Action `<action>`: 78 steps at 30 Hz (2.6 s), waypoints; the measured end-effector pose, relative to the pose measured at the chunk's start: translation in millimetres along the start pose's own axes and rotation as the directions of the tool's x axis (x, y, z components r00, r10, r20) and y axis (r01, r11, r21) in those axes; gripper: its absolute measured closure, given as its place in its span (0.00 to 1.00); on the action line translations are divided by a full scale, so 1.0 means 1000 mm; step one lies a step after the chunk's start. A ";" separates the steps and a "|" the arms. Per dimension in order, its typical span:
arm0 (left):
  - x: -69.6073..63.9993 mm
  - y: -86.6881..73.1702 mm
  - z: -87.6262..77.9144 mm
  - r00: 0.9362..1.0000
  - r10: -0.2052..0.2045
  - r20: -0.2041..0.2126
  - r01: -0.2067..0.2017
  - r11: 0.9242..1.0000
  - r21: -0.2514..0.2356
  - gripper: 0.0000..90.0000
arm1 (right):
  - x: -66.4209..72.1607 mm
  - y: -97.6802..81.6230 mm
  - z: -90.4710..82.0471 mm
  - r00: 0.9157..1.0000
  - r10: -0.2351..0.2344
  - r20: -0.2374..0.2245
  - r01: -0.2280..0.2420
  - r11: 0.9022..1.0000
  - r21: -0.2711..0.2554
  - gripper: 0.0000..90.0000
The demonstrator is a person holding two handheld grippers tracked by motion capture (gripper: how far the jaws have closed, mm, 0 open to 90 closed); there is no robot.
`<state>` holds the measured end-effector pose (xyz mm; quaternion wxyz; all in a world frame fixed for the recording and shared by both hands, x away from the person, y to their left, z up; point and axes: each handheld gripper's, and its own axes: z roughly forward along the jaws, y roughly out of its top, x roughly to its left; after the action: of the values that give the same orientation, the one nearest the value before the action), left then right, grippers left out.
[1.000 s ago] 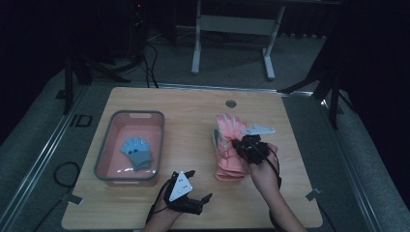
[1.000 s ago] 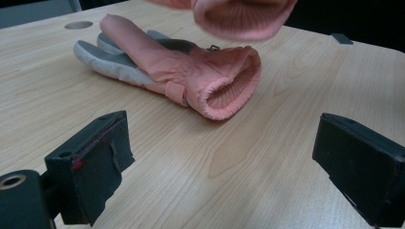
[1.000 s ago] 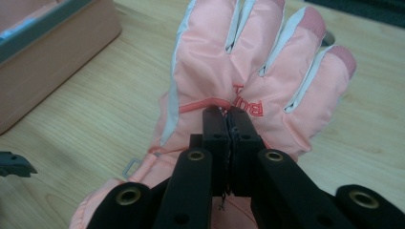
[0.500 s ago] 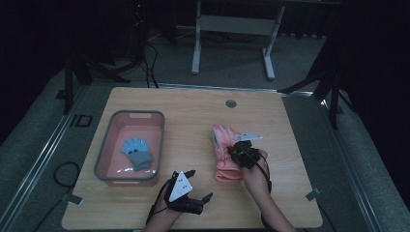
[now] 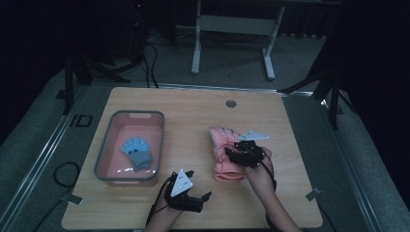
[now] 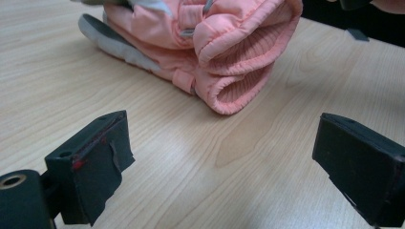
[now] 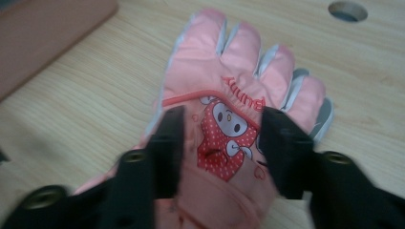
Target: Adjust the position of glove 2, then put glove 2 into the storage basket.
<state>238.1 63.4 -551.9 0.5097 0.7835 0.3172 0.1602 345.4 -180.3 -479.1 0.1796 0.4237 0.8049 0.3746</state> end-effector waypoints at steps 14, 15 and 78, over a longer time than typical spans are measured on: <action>-0.003 0.035 -0.006 0.999 -0.037 -0.026 0.037 0.999 0.004 0.08 | -0.039 -0.013 -0.048 0.997 -0.078 0.017 0.080 0.985 -0.156 0.14; -0.003 0.039 -0.006 0.999 -0.036 -0.026 0.036 0.999 0.000 0.08 | -0.042 -0.014 -0.050 0.997 -0.081 0.020 0.083 0.984 -0.156 0.14; 0.079 0.100 0.111 0.910 -0.411 0.053 0.368 0.861 0.351 0.78 | -0.052 -0.025 0.037 0.978 0.152 -0.146 -0.139 0.986 0.097 0.88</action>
<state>394.6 10.2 -515.3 0.4108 0.7862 0.4588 -0.0521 383.9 -215.2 -524.1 0.0712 0.4591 0.7984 0.3831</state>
